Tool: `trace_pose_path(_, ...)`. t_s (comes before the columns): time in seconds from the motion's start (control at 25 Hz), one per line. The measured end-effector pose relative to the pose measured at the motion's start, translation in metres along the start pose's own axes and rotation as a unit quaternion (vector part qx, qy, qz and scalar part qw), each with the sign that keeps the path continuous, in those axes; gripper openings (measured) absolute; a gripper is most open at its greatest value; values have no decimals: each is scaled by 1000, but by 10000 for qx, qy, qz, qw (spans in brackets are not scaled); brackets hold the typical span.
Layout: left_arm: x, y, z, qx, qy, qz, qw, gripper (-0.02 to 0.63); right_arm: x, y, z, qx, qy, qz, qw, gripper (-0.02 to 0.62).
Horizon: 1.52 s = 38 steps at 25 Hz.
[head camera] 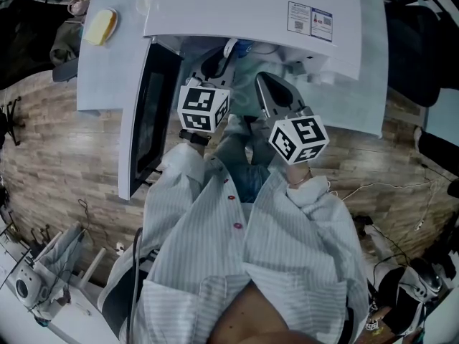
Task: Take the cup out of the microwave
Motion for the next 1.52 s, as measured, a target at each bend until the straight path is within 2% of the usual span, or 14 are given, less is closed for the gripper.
trace_pose_path(0.28,13,5,12,-204,200,172,9994,74,5,2,-2,-16,4,73,10000,35)
trace_pose_path(0.56,12,19,14,-212,428,138,9988,71,8,3,-4,-15,6,113,9999,35)
trace_pose_path(1.08,32,48,29,-104,334,327,9989,71,24,9,-14,206,122,230,9994,35)
trace_pose_path(1.52,49,68,59,147,364,457,9982,71,45,31,-3,456,239,214,9984,35)
Point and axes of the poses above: the fingertips, and each gripper's own axes: y backward along the fingers, z to its right, x out of its top, the point moved 7 cm from there along y, backward along the fingers, and after that the axes turned 6 degrees about z, right-handed, at the moved point
